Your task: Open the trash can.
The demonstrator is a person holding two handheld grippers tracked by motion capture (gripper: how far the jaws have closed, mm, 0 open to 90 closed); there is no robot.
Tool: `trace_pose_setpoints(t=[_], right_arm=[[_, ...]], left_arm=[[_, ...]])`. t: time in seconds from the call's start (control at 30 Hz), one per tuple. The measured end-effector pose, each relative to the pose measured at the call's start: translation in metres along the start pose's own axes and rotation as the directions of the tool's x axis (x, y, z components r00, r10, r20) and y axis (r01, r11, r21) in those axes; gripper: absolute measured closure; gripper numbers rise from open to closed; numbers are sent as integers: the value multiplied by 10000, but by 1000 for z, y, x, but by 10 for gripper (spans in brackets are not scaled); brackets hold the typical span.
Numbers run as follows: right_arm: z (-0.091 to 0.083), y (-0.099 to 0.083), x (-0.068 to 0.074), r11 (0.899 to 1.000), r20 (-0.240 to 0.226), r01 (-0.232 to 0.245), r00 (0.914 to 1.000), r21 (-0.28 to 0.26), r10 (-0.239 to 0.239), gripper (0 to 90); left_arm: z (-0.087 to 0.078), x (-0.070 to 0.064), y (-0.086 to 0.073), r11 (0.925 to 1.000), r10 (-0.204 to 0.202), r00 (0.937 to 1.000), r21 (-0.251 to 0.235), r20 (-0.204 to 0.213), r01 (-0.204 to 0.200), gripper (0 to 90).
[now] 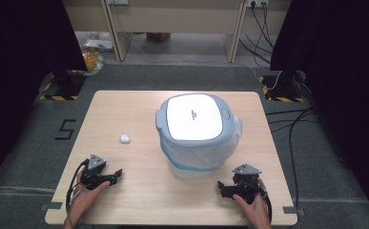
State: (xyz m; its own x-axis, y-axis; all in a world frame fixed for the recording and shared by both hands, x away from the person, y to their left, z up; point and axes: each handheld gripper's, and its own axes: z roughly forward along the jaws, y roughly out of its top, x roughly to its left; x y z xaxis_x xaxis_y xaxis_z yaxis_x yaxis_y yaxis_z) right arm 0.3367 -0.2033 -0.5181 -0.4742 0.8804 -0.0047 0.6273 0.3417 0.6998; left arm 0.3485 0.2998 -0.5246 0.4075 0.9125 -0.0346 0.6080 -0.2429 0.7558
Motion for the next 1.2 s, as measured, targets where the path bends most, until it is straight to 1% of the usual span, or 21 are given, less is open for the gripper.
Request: trace_pose_setpoints(t=[0.07, 0.13, 0.23, 0.27, 0.3, 0.33, 0.37, 0.4, 0.43, 0.57, 0.6, 0.7, 0.73, 0.77, 0.8, 0.83, 0.9, 0.97, 1.07, 1.13, 1.2], right_arm=[[-2, 0, -1, 10000, 44, -57, 10000, -50, 57, 84], [-5, 0, -5, 9999, 70, -58, 10000, -154, 59, 199], [-6, 2, -11, 9999, 203, -134, 9997, -41, 134, 139], [-7, 5, -17, 9989, 433, -455, 9980, -97, 459, 170], [-7, 8, -21, 9986, 593, -473, 9971, -221, 485, 161], [-7, 11, -24, 9981, 676, -501, 9963, -346, 523, 154], [-7, 11, -24, 9981, 676, -501, 9963, -346, 523, 154], [-7, 18, -31, 9957, 804, -742, 9937, -551, 785, 152], [-7, 18, -31, 9957, 804, -742, 9937, -551, 785, 152], [-5, 34, -46, 9870, 1061, -1131, 9864, -1146, 1253, 154], [-3, 41, -53, 9858, 1102, -1096, 9862, -1272, 1239, 153], [-2, 50, -59, 9821, 1072, -1195, 9849, -1455, 1357, 152], [3, 61, -64, 9803, 1090, -1175, 9847, -1586, 1357, 152], [6, 66, -66, 9798, 1029, -1221, 9849, -1583, 1393, 154], [6, 66, -66, 9798, 1029, -1221, 9849, -1583, 1393, 154], [10, 71, -68, 9795, 988, -1218, 9854, -1602, 1387, 158], [27, 81, -68, 9833, 842, -1106, 9888, -1444, 1236, 176], [38, 82, -68, 9759, 531, -1439, 9866, -1642, 1544, 205], [52, 81, -71, 9685, 89, -1927, 9805, -1577, 1965, 195], [57, 79, -71, 9642, -255, -2136, 9769, -1569, 2122, 178], [57, 79, -68, 9678, -275, -1953, 9807, -1590, 1934, 191]], left_arm=[[0, 0, 0, 10000, -40, 10000, -37, 86, 40, 229], [-3, -3, -1, 9995, -300, 9994, -19, 198, 301, 221], [-4, -10, 0, 9996, -258, 9992, -130, 306, 262, 219], [-6, -20, 4, 9994, -5, 9995, -349, 305, 16, 219], [-6, -20, 4, 9994, -5, 9995, -349, 305, 16, 219], [-8, -32, 8, 9980, 86, 9986, -630, 525, -53, 220], [-8, -32, 8, 9980, 86, 9986, -630, 525, -53, 219], [-8, -46, 12, 9961, 213, 9961, -871, 852, -139, 219], [-8, -46, 12, 9961, 213, 9961, -871, 852, -139, 219], [-7, -73, 19, 9911, 698, 9887, -1215, 1326, -537, 219], [-6, -84, 23, 9886, 789, 9848, -1390, 1550, -574, 218], [-3, -95, 27, 9862, 927, 9803, -1517, 1744, -662, 216], [2, -107, 32, 9840, 1107, 9771, -1578, 1819, -821, 216], [6, -115, 35, 9821, 1348, 9718, -1567, 1933, -1051, 215], [6, -115, 35, 9821, 1348, 9718, -1567, 1933, -1051, 215], [10, -121, 38, 9786, 1589, 9688, -1602, 1902, -1291, 215], [20, -136, 46, 9748, 1754, 9620, -1741, 2094, -1398, 216], [24, -142, 52, 9699, 1886, 9613, -1918, 2006, -1503, 216], [28, -147, 59, 9667, 1856, 9622, -2128, 1996, -1423, 216], [30, -149, 61, 9648, 2007, 9596, -2097, 1973, -1587, 161], [32, -149, 61, 9665, 1898, 9608, -2108, 2022, -1466, 159]])
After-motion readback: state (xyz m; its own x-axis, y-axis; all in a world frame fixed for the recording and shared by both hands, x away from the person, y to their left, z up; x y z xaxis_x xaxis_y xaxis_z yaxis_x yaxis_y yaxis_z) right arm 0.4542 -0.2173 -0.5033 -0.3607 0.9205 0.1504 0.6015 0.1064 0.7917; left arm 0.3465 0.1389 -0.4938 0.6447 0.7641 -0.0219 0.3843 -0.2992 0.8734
